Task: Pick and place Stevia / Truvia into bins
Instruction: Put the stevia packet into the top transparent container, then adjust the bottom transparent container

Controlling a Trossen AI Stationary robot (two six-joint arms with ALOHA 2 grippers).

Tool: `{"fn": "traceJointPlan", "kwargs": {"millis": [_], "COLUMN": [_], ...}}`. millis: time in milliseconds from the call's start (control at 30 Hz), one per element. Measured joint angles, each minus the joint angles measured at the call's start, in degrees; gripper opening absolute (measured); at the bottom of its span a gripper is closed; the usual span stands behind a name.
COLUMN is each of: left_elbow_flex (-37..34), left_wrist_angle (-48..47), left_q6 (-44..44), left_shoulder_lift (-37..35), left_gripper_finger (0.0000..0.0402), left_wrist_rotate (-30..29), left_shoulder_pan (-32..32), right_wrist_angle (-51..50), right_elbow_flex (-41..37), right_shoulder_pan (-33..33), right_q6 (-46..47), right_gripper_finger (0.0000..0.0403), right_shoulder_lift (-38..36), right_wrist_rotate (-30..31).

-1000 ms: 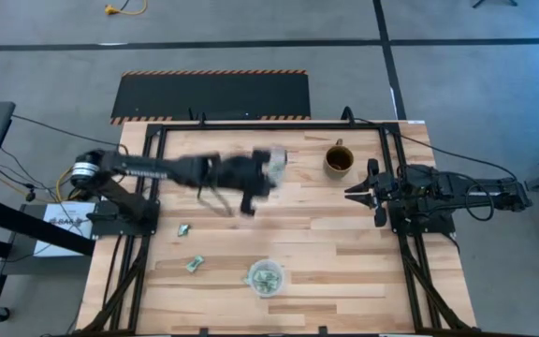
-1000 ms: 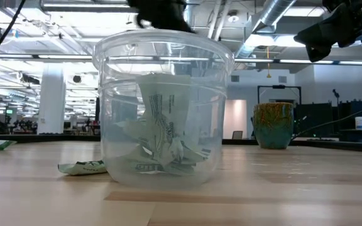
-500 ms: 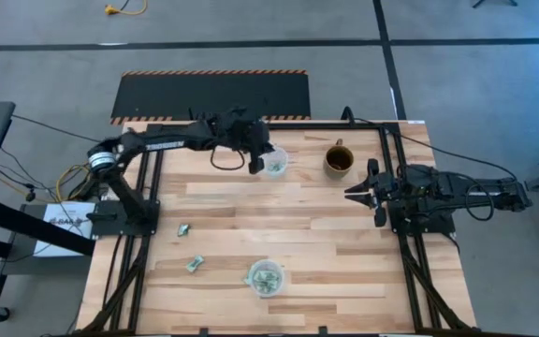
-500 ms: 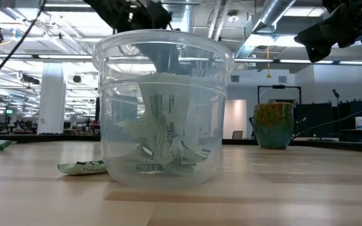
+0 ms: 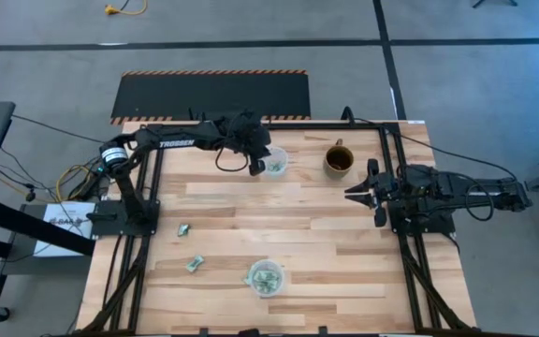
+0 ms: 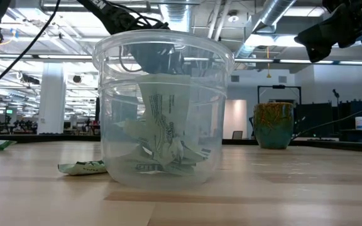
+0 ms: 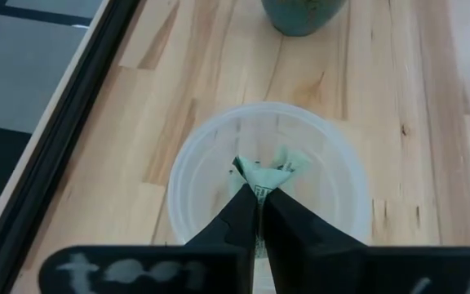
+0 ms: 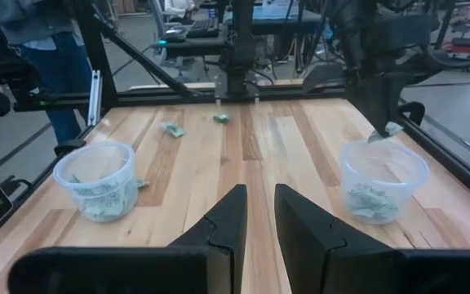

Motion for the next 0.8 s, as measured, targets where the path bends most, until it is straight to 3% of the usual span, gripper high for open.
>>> {"fn": "traceJointPlan", "kwargs": {"millis": [400, 633, 800], "left_elbow_flex": [0.00, 0.00, 0.00], "left_wrist_angle": [-0.07, -0.92, -12.00], "left_q6": [0.31, 0.68, -0.67], "left_shoulder_lift": [0.00, -1.89, -7.71], "left_gripper_finger": [0.0088, 0.0123, 0.0122], "left_wrist_rotate": [2.07, 10.48, 14.69], "left_shoulder_pan": [-0.11, 0.63, 0.75], "right_wrist_angle": [0.00, -0.01, -0.01], "right_elbow_flex": [0.01, 0.01, 0.01], "right_shoulder_pan": [0.00, 0.01, 0.01], "right_q6": [0.00, 0.01, 0.00], "right_gripper_finger": [0.0059, 0.0059, 0.0059], "right_shoulder_lift": [0.00, 0.00, 0.00], "right_wrist_rotate": [0.00, 0.00, -0.01]}}
